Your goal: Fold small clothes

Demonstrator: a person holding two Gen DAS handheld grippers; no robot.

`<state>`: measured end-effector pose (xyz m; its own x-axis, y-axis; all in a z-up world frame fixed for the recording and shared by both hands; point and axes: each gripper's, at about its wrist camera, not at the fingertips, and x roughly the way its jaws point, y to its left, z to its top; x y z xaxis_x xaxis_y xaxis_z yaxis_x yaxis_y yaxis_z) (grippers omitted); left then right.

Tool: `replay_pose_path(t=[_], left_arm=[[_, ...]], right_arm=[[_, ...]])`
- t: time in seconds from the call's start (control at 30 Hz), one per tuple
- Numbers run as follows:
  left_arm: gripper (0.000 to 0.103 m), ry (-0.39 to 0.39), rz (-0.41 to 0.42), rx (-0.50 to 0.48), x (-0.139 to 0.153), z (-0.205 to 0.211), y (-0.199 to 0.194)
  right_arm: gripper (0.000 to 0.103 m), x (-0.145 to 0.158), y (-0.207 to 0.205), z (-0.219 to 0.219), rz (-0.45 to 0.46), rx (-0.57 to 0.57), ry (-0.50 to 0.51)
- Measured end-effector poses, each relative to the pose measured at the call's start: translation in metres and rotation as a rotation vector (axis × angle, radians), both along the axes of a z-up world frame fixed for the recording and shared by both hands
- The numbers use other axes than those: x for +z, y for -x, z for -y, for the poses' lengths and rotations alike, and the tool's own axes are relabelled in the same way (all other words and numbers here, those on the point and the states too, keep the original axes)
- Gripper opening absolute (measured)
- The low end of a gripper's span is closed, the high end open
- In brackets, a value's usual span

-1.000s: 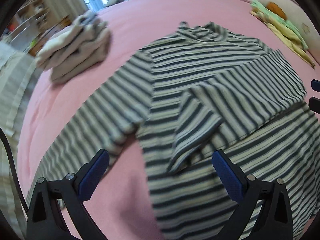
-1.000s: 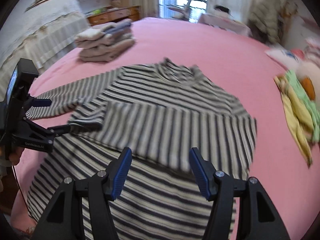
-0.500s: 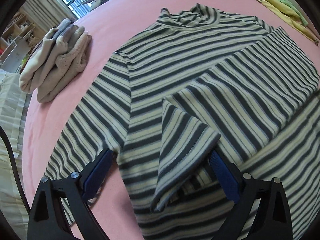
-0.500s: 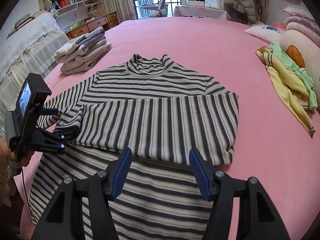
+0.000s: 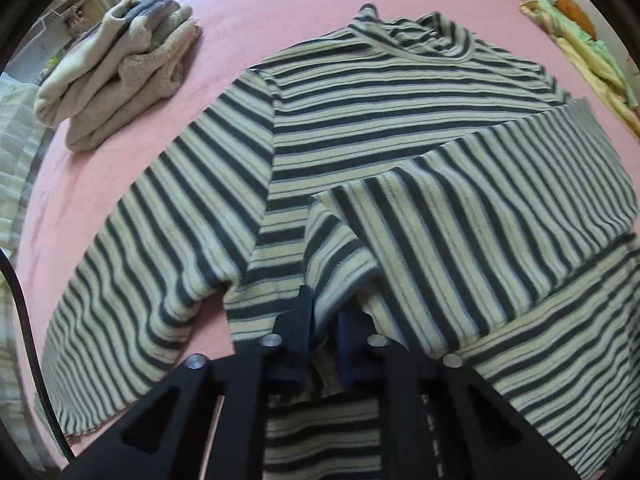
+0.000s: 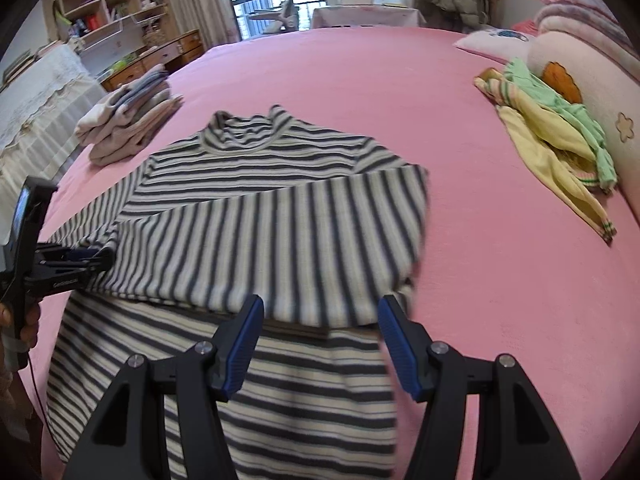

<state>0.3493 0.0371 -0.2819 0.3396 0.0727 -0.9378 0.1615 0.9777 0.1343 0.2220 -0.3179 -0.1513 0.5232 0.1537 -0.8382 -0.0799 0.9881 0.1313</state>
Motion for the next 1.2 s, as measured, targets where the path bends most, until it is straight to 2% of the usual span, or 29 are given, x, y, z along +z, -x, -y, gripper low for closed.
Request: replay_pose_path(t=[0.33,0.5,0.67,0.83,1.2], left_arm=[[0.005,0.164,0.125,0.170,0.045,-0.041,0.021],[0.005,0.207,0.123,0.225,0.048,-0.060,0.024],[0.005,0.216,0.097,0.284,0.033,-0.069,0.017],[0.005,0.235,0.198,0.376,0.048,-0.091,0.023],[0.006,0.239,0.161,0.359,0.041,-0.083,0.016]], right_arm=[[0.060,0.009,-0.047,0.046,-0.007,-0.093,0.030],[0.060,0.004,-0.080,0.063,-0.031,-0.141,0.019],[0.060,-0.015,-0.117,0.062,-0.095,-0.139,0.038],[0.060,-0.028,-0.141,0.062,-0.132,-0.141,0.003],[0.060,-0.055,-0.169,0.035,-0.199,-0.071,0.047]])
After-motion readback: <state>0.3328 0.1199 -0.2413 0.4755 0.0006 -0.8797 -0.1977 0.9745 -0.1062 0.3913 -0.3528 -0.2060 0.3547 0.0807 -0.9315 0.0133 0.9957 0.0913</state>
